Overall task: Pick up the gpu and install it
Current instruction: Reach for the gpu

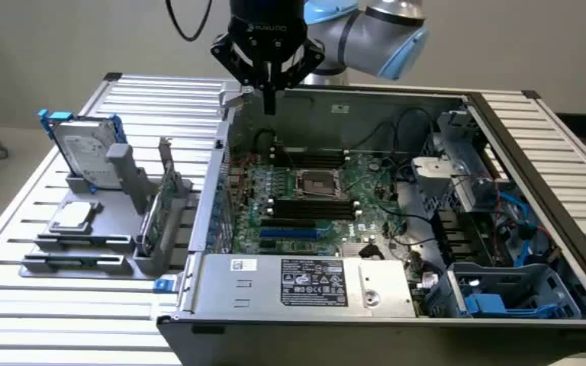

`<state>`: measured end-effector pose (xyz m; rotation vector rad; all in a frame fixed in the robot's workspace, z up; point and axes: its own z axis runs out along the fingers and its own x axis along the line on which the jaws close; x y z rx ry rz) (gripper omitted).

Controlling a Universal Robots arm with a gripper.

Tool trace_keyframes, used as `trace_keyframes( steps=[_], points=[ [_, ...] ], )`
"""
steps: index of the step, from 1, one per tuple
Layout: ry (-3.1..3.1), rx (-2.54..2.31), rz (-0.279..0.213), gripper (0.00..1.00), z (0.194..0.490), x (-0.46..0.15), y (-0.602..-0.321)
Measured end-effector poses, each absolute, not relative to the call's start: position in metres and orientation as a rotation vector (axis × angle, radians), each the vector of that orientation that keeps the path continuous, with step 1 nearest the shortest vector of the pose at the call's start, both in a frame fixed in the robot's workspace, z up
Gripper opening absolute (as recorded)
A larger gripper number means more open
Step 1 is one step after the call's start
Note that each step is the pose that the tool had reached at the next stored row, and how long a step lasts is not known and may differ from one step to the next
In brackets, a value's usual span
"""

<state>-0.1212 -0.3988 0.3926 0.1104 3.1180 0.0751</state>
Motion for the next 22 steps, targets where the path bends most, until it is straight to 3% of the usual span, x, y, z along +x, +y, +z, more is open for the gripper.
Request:
trace_keyframes(
  steps=[9,22],
  points=[
    [3.118,0.111,0.075,0.11,0.393,-0.123,-0.399],
    [3.142,0.112,0.064,0.11,0.389,-0.17,-0.399]
  ],
)
